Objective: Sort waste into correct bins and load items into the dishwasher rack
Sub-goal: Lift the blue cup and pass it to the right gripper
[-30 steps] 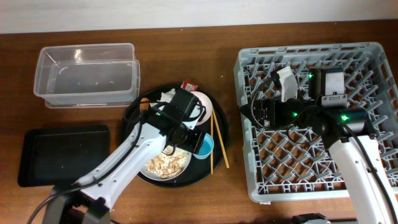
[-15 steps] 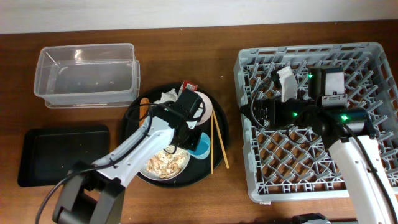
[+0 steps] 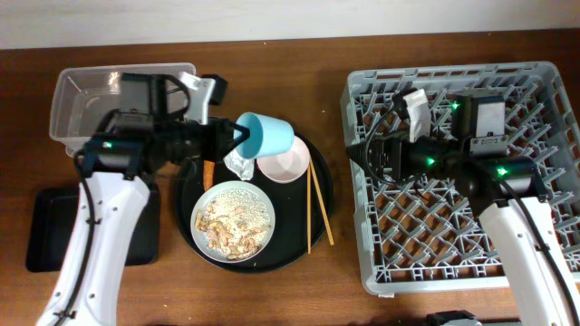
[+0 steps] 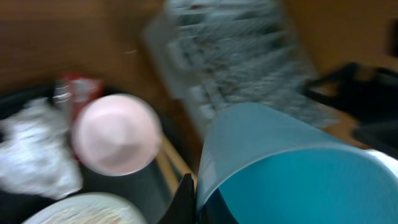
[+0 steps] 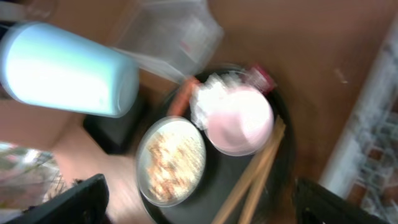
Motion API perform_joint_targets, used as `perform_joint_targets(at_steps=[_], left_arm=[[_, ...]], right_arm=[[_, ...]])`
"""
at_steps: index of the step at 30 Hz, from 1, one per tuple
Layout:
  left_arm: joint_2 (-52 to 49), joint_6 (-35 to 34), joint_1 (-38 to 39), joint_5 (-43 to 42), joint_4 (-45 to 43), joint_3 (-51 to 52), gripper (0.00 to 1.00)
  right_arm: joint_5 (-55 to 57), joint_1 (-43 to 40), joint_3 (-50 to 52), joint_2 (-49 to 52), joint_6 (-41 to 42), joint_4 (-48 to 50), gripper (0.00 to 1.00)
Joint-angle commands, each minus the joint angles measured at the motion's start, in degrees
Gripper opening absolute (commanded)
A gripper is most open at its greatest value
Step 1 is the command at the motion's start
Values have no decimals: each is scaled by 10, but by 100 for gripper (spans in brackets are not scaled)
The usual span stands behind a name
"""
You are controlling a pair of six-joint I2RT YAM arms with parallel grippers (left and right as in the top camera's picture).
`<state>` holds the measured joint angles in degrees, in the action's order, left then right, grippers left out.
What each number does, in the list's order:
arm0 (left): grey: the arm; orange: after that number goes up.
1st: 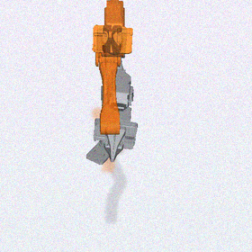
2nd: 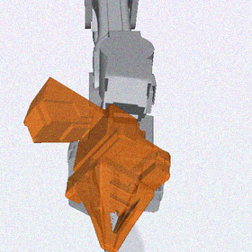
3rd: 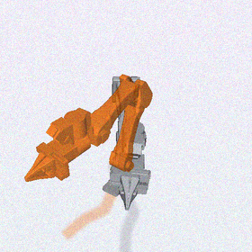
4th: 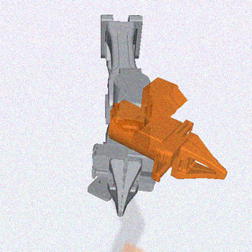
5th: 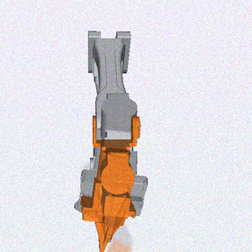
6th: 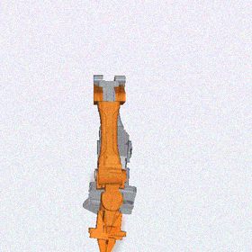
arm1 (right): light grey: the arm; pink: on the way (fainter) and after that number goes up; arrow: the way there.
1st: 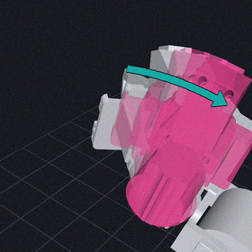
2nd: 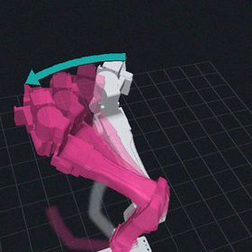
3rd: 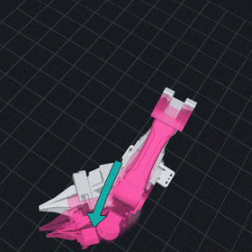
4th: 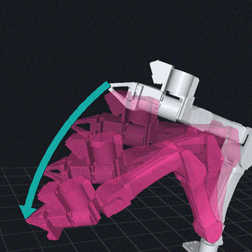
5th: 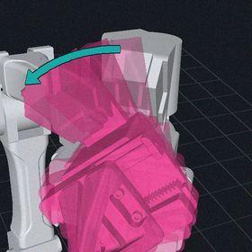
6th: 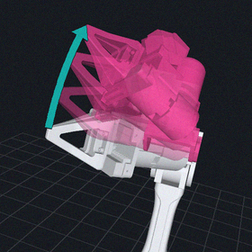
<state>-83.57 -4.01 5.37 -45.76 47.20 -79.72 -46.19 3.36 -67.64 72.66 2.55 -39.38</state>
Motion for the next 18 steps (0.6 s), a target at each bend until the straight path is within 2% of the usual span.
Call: perform_joint_targets(at_steps=[1,6,11,18], left_arm=[[-13,24,-24,-234,-5,-2,0],[-14,24,-24,-316,-14,-2,0],[-14,23,-24,-331,-13,-2,0],[-14,23,-24,-338,-13,-2,0]], right_arm=[[-167,6,-11,-2,-1,68,90],[-186,61,-11,-2,14,141,90],[-186,116,-11,-2,14,208,90],[-162,186,-11,2,14,253,88]])
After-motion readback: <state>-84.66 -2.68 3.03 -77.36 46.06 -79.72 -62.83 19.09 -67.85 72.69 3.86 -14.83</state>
